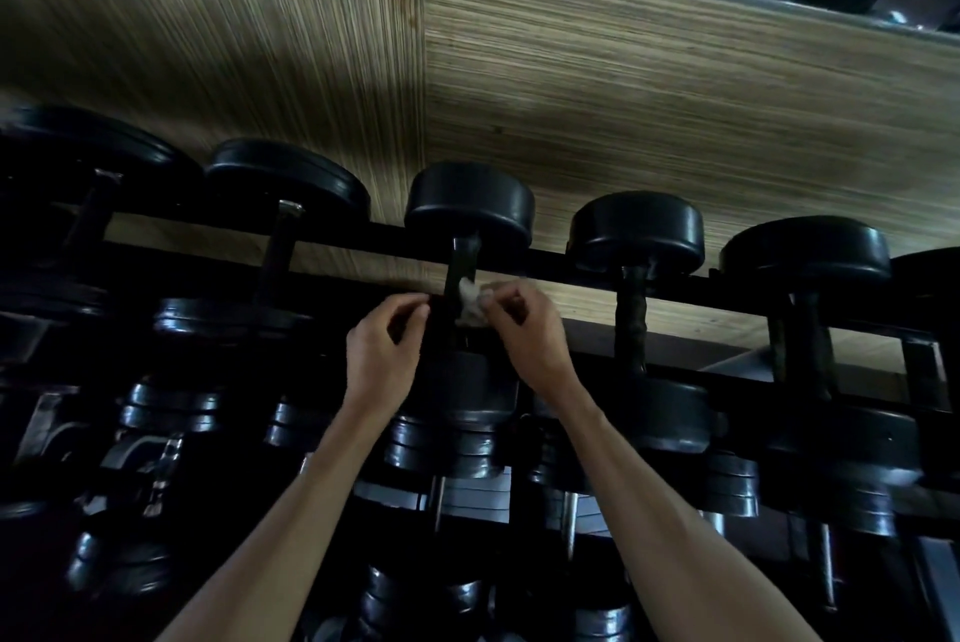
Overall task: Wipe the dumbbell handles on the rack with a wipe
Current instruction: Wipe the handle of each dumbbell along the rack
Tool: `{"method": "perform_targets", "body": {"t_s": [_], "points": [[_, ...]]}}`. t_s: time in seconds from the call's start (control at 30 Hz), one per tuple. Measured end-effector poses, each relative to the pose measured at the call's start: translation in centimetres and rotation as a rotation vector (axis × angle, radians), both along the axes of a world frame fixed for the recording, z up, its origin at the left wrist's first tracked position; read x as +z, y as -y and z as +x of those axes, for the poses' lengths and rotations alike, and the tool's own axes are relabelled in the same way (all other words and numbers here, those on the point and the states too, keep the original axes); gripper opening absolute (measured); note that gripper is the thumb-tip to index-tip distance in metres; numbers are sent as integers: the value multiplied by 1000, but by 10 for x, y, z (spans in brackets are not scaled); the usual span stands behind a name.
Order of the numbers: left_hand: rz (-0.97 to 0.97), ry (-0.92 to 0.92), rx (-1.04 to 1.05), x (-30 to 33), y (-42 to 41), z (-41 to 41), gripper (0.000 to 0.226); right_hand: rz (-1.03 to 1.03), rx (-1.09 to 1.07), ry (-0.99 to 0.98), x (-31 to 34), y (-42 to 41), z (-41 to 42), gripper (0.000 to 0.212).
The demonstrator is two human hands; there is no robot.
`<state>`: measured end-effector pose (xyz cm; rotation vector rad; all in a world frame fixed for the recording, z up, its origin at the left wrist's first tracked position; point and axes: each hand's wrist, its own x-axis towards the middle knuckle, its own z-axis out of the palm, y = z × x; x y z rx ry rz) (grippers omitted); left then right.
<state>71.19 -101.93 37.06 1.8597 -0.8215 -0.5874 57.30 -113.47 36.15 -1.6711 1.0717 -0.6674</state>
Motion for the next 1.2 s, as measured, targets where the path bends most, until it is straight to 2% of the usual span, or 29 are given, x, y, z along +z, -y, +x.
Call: {"method": "perform_targets", "body": {"t_s": [0.1,0.2,0.3,0.4,0.53,0.6,0.7,0.77,0.9,0.97,1.07,1.13,1.2], "points": [[11,-10,88,-11,-11,-12,24,-137,-81,-17,5,14,15,8],[-6,-7,112,-14,-12,-14,25,-299,81,-73,3,19,29,13],[-8,-25,126,-15,-11,-13,25,-321,153,-100,-5,18,27,8],[-7,-29,134,-17,-12,-14,25,-205,199,-111,-13,15,15,5],[-10,-35,144,-19,-12,-12,25,103,444,-74,-3,15,7,7],[-11,-29,138,-20,-12,-12,25,16,454,-110,6,19,10,7],[-15,-37,136,-21,-11,-12,25,-159,305,-131,10,23,19,8],[-18,-31,134,-21,-12,-12,25,-132,325,-156,7,24,18,6],[0,-26,119,-21,-12,-10,24,28,530,-186,11,19,9,7],[25,-36,83,-18,-11,-5,21,92,495,-148,16,17,8,8],[57,-65,-52,-7,-4,8,20,134,329,-26,24,9,6,11],[55,-105,-157,4,4,15,26,217,261,46,31,4,3,8],[54,-183,-215,20,11,15,21,322,204,84,35,0,1,8]]}}
